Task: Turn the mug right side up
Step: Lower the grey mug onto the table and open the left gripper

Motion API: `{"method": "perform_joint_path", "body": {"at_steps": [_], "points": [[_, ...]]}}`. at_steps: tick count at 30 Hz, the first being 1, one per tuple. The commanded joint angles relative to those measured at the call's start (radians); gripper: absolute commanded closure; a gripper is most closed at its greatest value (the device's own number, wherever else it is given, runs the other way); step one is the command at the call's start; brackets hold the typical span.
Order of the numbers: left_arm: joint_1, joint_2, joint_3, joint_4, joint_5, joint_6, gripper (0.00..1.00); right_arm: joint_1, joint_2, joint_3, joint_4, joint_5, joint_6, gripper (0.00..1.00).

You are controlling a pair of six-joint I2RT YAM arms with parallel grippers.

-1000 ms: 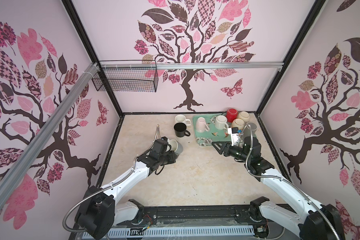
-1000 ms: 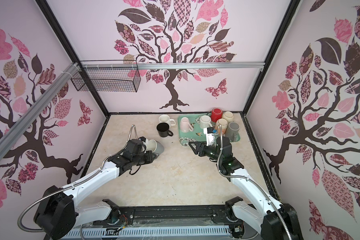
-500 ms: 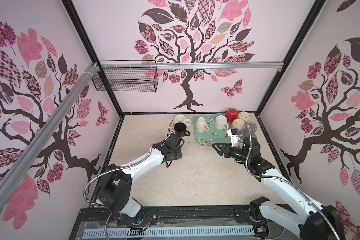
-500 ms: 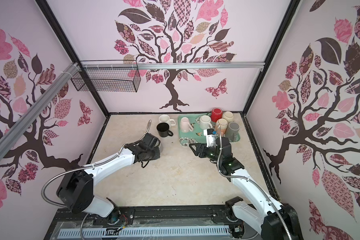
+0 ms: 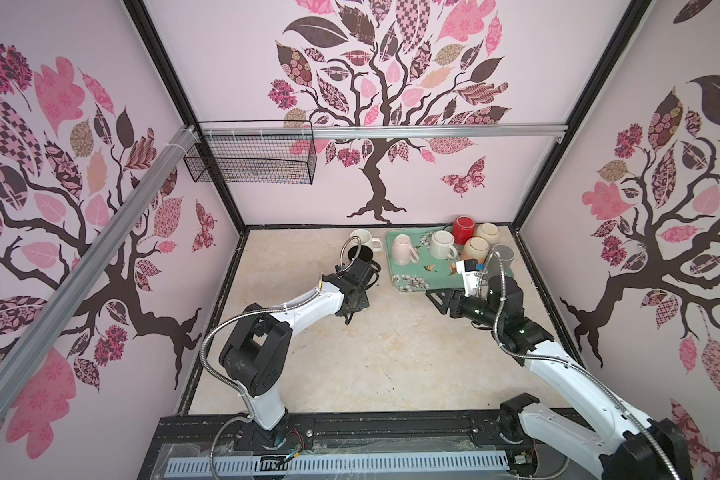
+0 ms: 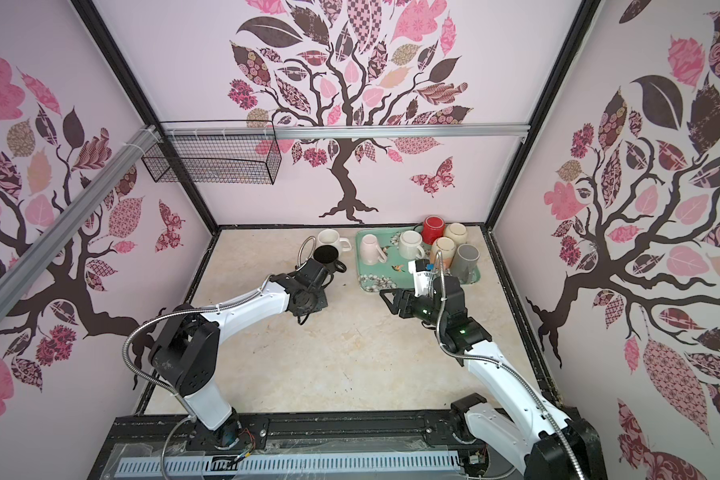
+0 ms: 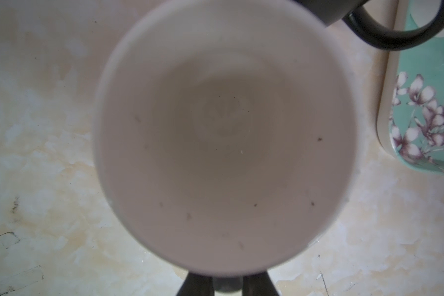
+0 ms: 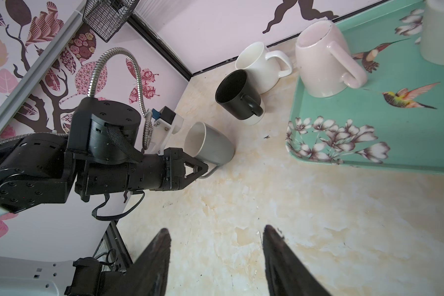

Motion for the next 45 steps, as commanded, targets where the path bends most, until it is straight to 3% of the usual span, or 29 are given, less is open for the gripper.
{"method": "perform_joint_path", "body": {"at_steps": [1,9,14,22,30,36,41,45], "points": [[-0.002,0.021,0.079,0.011,-0.032,-0.034,1.0,0.003,-0.017,0.001,-0.006,0.009,-0.023,0.4],[-0.002,0.064,0.112,0.028,-0.028,-0.049,1.0,0.003,-0.015,-0.003,-0.014,0.012,-0.03,0.4],[-0.002,0.078,0.127,0.03,-0.015,-0.043,0.78,0.003,-0.017,-0.009,-0.019,0.021,-0.035,0.39],[-0.002,0.045,0.125,0.033,-0.011,-0.015,0.68,0.002,-0.008,-0.005,-0.016,0.021,-0.037,0.39],[-0.002,-0.031,0.125,0.012,0.017,0.084,0.67,0.003,-0.009,-0.002,-0.02,0.022,-0.034,0.39],[0.022,-0.169,0.056,0.001,0.004,0.153,0.68,0.003,-0.007,-0.005,-0.013,0.023,-0.026,0.39],[0.151,-0.281,-0.109,0.098,0.127,0.177,0.73,0.002,0.014,-0.002,0.002,0.009,-0.014,0.39],[0.25,-0.293,-0.21,0.182,0.315,0.236,0.76,0.003,0.021,0.0,-0.002,0.004,-0.014,0.39]]}}
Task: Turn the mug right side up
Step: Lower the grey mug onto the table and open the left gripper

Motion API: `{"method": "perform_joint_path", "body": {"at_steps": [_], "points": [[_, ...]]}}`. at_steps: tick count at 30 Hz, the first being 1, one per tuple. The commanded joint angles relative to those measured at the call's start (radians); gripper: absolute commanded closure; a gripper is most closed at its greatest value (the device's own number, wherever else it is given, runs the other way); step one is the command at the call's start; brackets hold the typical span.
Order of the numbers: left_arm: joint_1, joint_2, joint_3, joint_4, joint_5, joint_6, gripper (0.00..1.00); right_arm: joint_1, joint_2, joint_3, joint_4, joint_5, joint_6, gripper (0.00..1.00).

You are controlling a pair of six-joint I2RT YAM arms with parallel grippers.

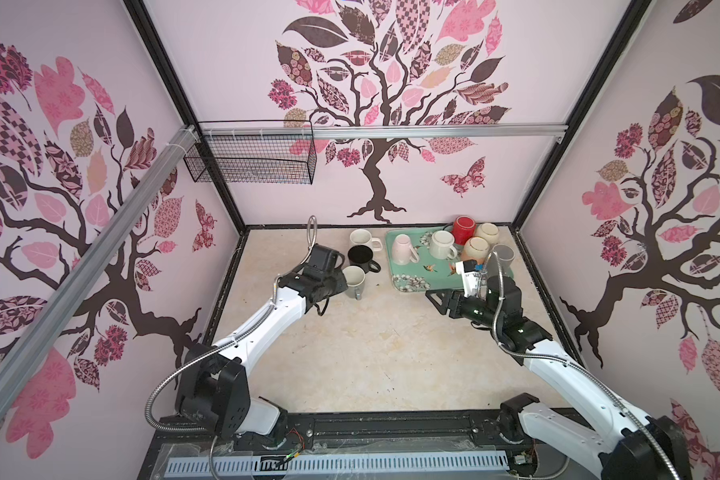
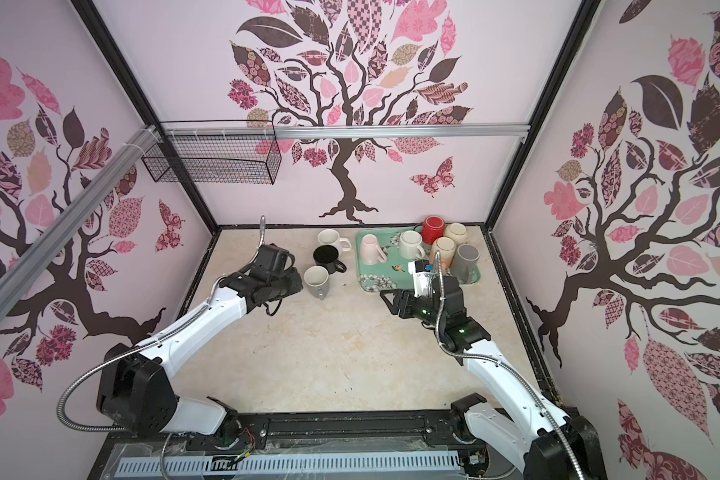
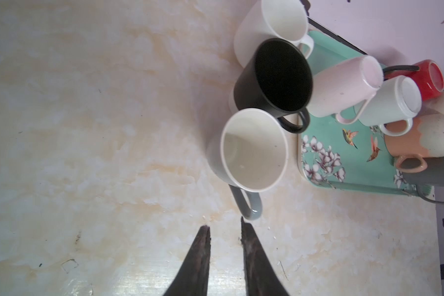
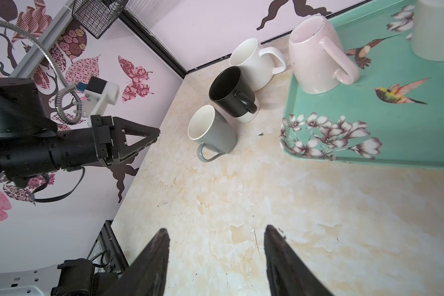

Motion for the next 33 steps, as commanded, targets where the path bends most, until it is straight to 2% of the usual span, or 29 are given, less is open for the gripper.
{"method": "perform_joint_path", "body": {"at_steps": [1,6,9,12,22,33], "points": [[0.044,0.022,-0.096,0.088,0.197,0.082,0.76,0.002,0.006,0.001,0.006,-0.008,-0.006,0.39],[0.054,0.089,-0.141,0.19,0.329,0.137,0.8,0.003,0.013,0.003,0.006,-0.006,-0.009,0.39],[0.053,0.156,-0.156,0.26,0.39,0.131,0.92,0.003,0.017,0.003,0.004,-0.005,-0.01,0.39],[0.043,0.214,-0.167,0.334,0.428,0.104,0.96,0.001,0.017,0.005,-0.005,0.0,-0.019,0.39],[-0.037,0.313,-0.052,0.345,0.418,0.094,0.97,0.003,0.025,0.009,-0.017,0.017,-0.035,0.39],[-0.07,0.382,0.072,0.371,0.439,0.055,0.95,0.003,0.047,0.011,-0.018,0.027,-0.044,0.39]]}}
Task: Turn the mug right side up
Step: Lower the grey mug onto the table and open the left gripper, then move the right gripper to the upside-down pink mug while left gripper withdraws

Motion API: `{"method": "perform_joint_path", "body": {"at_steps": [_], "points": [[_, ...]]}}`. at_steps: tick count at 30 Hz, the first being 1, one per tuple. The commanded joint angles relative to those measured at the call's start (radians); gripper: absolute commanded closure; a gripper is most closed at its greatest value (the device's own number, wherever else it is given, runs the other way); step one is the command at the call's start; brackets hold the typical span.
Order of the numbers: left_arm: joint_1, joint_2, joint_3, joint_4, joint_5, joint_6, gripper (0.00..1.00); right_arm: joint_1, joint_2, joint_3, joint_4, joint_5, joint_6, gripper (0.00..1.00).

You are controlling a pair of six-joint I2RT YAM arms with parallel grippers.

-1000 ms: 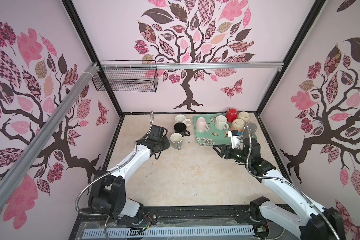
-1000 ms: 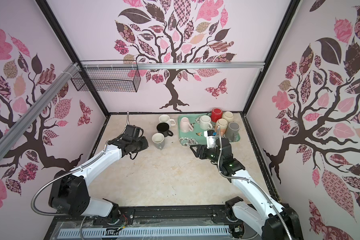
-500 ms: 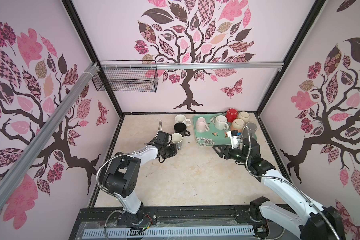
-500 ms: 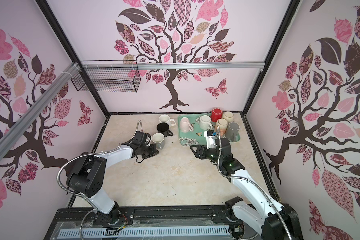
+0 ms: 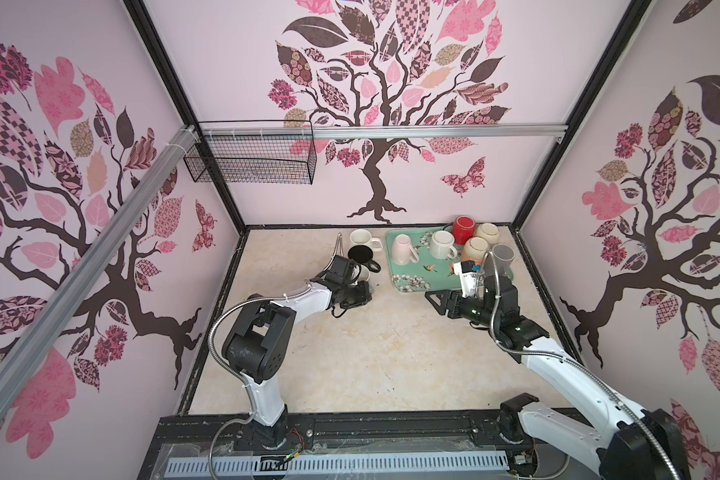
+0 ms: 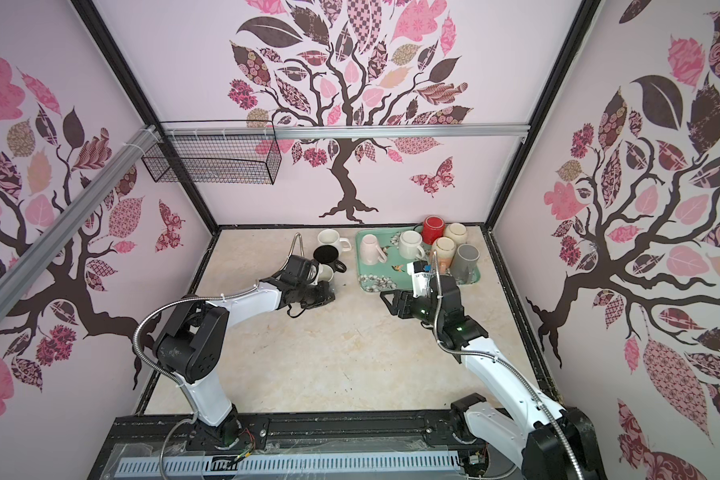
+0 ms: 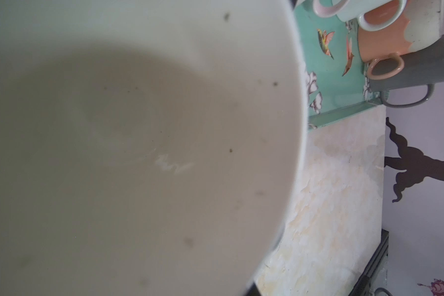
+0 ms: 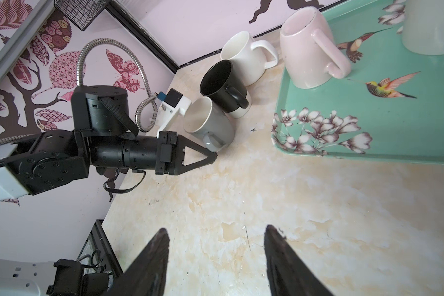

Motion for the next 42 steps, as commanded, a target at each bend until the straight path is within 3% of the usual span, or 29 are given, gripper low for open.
{"method": "perform_joint_path", "body": {"at_steps": [1,11,19,29,34,37,42], "points": [[-0.012,0.01,0.052,0.046,0.015,-0.02,0.95,0.002,0.017,0.011,-0.009,0.009,-0.021,0.39],[-0.021,0.027,0.091,0.046,0.022,-0.017,0.92,0.003,0.081,0.05,-0.005,0.019,-0.04,0.39],[-0.021,-0.095,0.071,-0.028,0.031,0.018,0.9,0.002,0.199,0.138,0.001,0.085,-0.117,0.38],[-0.014,-0.323,0.011,-0.134,-0.056,0.106,0.84,-0.078,0.565,0.415,0.059,0.051,-0.146,0.38],[0.02,-0.383,-0.038,-0.122,-0.04,0.127,0.78,-0.112,0.772,0.609,0.076,0.002,-0.143,0.39],[0.048,-0.384,-0.05,-0.12,-0.001,0.132,0.75,-0.114,0.876,0.715,0.076,-0.006,-0.182,0.38],[0.079,-0.395,-0.08,-0.107,0.042,0.115,0.73,-0.116,1.021,0.87,-0.008,-0.015,-0.36,0.36]]}}
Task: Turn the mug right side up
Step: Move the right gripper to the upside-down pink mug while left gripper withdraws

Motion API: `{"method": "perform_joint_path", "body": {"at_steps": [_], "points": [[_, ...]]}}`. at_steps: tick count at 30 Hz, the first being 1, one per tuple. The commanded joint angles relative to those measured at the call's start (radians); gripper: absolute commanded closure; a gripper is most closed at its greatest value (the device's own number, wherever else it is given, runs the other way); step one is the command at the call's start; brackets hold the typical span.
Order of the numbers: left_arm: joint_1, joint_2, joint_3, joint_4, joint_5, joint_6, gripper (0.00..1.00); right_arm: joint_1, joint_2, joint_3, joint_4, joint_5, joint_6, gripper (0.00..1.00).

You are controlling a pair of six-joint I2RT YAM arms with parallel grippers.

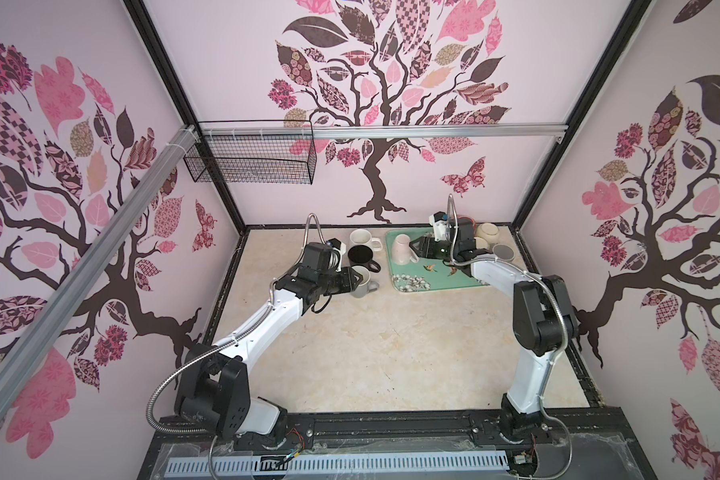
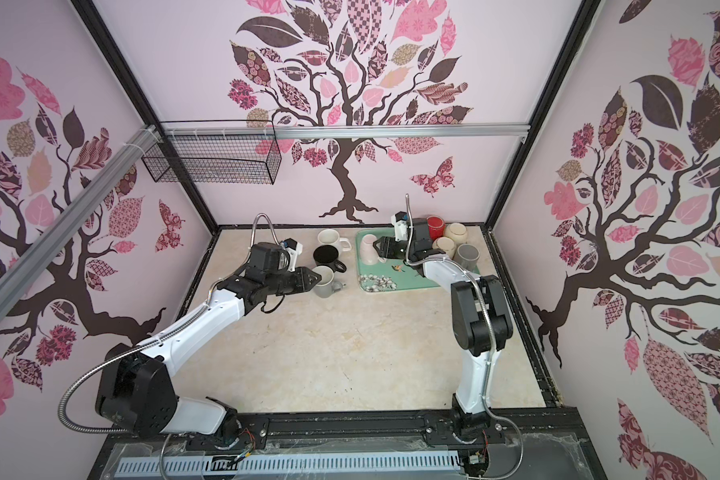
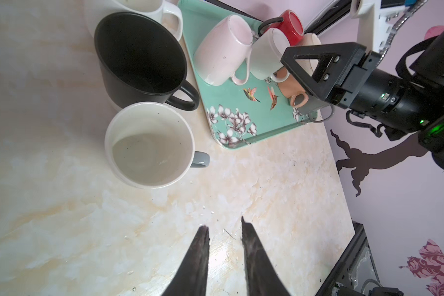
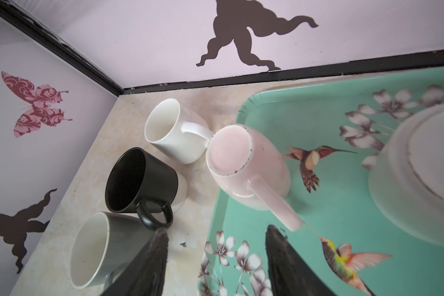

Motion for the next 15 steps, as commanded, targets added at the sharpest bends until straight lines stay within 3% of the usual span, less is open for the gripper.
{"method": "perform_joint_path", "body": {"at_steps": [1,6,15], "points": [[0.013,-0.018,-0.04,0.022,0.046,0.005,0.73,0.001,0.085,0.092,-0.064,-0.008,-0.166,0.35],[0.028,-0.034,-0.036,-0.02,0.045,0.032,0.73,0.0,0.162,0.17,-0.161,0.025,-0.279,0.32],[0.03,-0.089,-0.112,0.014,0.033,0.001,0.73,0.0,0.192,0.152,-0.208,0.097,-0.4,0.3]]}}
